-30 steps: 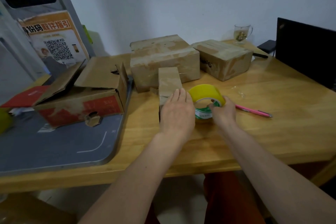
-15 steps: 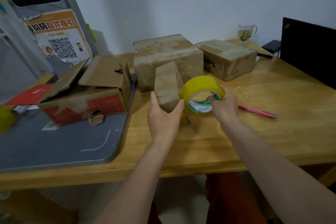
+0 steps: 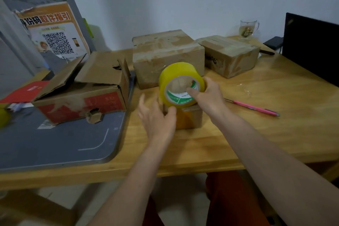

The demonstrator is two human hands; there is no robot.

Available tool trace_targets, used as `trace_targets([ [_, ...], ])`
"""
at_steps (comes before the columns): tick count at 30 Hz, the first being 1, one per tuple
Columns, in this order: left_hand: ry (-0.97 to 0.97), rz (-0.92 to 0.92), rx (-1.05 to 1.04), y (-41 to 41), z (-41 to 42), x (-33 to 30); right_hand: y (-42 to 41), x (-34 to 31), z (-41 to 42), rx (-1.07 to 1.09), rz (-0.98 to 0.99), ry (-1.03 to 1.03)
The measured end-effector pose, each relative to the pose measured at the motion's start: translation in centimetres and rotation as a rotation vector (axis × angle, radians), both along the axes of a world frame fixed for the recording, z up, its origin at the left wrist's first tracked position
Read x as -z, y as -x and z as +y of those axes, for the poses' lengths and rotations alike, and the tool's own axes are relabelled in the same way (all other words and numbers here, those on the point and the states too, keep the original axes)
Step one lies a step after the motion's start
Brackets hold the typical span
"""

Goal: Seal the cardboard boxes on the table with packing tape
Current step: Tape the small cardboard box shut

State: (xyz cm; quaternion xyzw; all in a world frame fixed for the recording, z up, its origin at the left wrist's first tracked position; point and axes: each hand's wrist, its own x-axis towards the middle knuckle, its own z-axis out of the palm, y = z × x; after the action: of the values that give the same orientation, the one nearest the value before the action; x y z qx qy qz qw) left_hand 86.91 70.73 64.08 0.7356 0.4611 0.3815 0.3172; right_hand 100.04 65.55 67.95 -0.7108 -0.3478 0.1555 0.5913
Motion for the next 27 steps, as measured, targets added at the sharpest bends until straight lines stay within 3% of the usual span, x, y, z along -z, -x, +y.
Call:
trace_targets([
  [1,-0.039,-0.069,0.163,0.4,1.1,-0.4,0.2,0.0,0.3,-0.018,-0.046,0.03],
  [3,0.099,-0.181,0.485,1.0,2.9,-1.0,0.6,-0.1,0.6,0.003,-0.104,0.064],
  [5,0.158,-0.128,0.596,1.6,4.3,-0.8,0.6,0.0,0.8,0.029,-0.11,0.065],
  [15,0.074,0.142,0.603,2.6,4.8,0.1,-0.9,-0.7,-0.9,-0.017,-0.241,0.053],
  [20,0.021,0.2,0.599,2.7,5.1,0.4,-3.4,-0.8,-3.4,0.107,-0.292,0.044],
  [22,0.027,0.183,0.595,2.5,5.0,0.5,-3.0,-0.4,-3.2,0.128,-0.217,0.005],
  [27,-0.061,0.332,0.525,2.2,4.8,-0.3,-1.7,1.1,-2.3,0.089,0.333,-0.079],
])
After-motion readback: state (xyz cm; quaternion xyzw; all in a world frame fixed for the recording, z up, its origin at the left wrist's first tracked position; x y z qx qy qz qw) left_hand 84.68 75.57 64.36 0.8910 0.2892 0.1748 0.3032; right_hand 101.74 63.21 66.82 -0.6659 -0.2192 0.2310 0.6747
